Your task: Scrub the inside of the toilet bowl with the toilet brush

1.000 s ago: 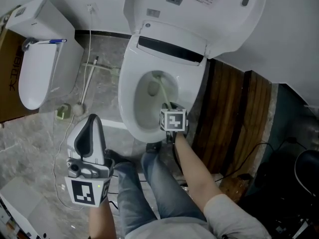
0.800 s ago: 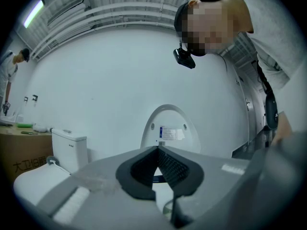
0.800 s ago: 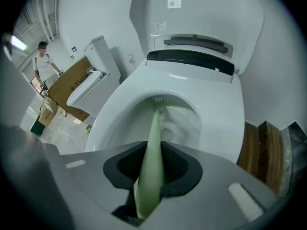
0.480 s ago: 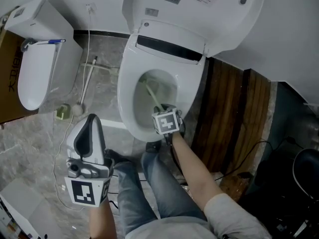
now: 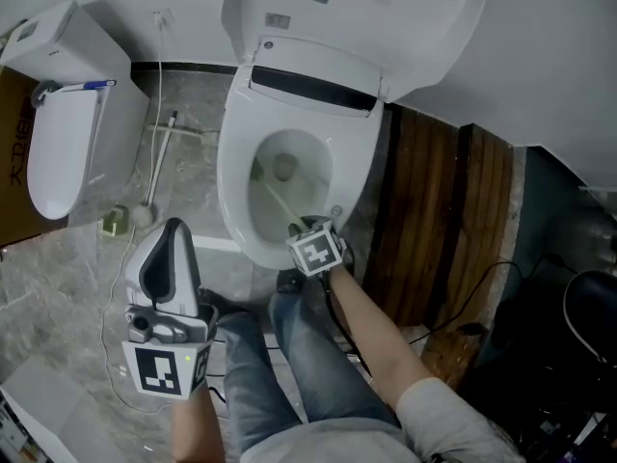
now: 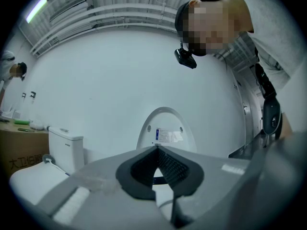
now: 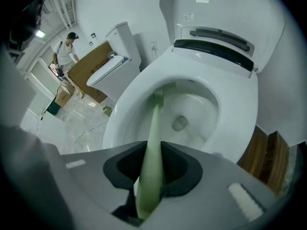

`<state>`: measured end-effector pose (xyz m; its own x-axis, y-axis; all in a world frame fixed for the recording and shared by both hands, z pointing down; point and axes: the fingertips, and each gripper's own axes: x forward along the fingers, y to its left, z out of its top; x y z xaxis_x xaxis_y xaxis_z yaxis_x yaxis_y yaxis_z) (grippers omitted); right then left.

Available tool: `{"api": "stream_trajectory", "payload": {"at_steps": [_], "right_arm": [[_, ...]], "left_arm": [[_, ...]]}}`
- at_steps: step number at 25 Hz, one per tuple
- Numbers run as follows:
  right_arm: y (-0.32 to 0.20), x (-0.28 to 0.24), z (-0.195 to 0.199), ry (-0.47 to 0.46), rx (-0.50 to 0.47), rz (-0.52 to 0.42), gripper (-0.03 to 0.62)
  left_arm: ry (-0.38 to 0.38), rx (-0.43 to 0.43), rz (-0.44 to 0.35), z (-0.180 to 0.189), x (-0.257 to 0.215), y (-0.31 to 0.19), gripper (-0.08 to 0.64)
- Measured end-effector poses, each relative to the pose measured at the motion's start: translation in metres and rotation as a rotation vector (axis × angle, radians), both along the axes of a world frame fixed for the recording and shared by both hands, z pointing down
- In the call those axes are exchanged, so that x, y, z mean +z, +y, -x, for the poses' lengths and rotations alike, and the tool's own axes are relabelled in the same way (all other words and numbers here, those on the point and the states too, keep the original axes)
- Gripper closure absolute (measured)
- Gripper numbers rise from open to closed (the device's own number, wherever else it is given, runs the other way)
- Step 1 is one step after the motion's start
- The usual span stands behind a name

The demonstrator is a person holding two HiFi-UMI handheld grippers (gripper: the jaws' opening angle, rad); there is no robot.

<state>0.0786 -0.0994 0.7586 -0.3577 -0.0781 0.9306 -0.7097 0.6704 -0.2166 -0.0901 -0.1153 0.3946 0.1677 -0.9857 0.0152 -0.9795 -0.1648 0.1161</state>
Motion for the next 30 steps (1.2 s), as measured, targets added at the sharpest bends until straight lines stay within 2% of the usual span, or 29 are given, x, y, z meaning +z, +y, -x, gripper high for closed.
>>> {"api": "stream_trajectory", "payload": {"at_steps": [9,16,22,30], "right_arm": [[0.037,-0.005,-0.011,0.015,-0.045,0.023,0.508],[0.06,-0.006,-0.022,0.023,-0.076,0.037,0.508],[0.08,-0.01,-0.032,0.036,-0.105,0.041,0.508],[0.109,-0.013,-0.043,0.076,-0.13,0.026,0.508]], "left_arm": [[-0.008,0.019,-0.006,-0.007,-0.004,0.005,0.56],[-0.043,0.036,-0.005,-0.012,-0.003,0.009,0.56],[-0.001,0.068,-0.029,-0.024,-0.008,0.014,0.56],[0.001,0.134,-0.031,-0.038,-0.008,0.026,0.56]]}}
